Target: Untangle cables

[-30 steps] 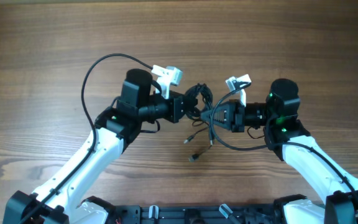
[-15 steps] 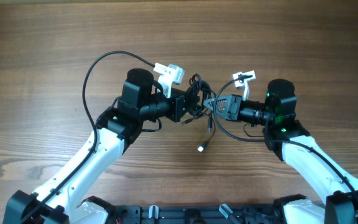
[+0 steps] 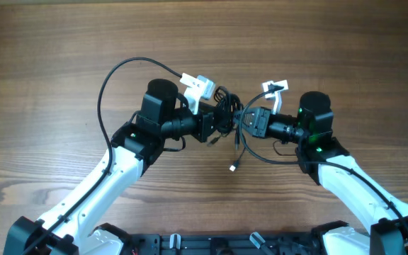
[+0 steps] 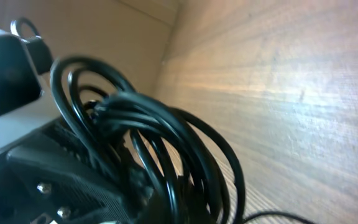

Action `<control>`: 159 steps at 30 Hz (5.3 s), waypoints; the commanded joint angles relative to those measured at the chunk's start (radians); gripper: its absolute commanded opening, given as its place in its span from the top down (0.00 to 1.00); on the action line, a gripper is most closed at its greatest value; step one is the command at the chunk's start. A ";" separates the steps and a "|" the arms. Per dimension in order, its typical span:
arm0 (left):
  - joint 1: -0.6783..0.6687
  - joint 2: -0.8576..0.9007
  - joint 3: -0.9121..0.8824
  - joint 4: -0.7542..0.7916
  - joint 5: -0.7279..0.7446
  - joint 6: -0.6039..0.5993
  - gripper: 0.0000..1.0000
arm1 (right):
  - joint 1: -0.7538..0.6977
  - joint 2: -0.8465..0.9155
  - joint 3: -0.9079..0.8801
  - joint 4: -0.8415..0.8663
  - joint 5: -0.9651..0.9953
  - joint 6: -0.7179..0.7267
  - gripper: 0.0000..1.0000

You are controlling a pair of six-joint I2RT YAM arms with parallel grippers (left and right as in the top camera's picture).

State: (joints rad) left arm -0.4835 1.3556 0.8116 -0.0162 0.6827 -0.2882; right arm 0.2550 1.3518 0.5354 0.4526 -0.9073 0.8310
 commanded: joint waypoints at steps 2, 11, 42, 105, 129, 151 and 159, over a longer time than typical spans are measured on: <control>-0.047 -0.015 0.007 -0.002 0.185 0.024 0.96 | 0.019 -0.001 0.013 0.047 0.009 -0.025 0.86; 0.108 -0.015 0.007 -0.004 0.322 0.061 0.96 | -0.024 -0.001 0.013 -0.153 -0.040 -0.293 0.00; -0.141 -0.011 0.007 -0.122 -0.423 0.416 0.96 | -0.174 -0.001 0.013 -0.003 -0.226 -0.125 0.36; -0.143 -0.011 0.007 -0.119 0.343 0.415 0.96 | -0.096 0.279 0.020 0.625 0.108 0.143 0.46; 0.075 -0.030 0.007 -0.331 0.185 0.412 0.96 | -0.275 0.279 0.020 0.175 -0.041 -0.019 0.00; 0.080 -0.030 0.007 -0.531 -0.037 0.416 0.96 | 0.206 0.279 0.019 0.175 0.256 0.163 0.23; 0.080 -0.030 0.007 -0.529 -0.042 0.416 0.96 | 0.213 0.279 0.019 0.230 0.291 0.166 0.96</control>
State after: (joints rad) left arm -0.4053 1.3460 0.8127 -0.5468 0.6411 0.1150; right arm 0.4664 1.6180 0.5472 0.6765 -0.6590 1.0035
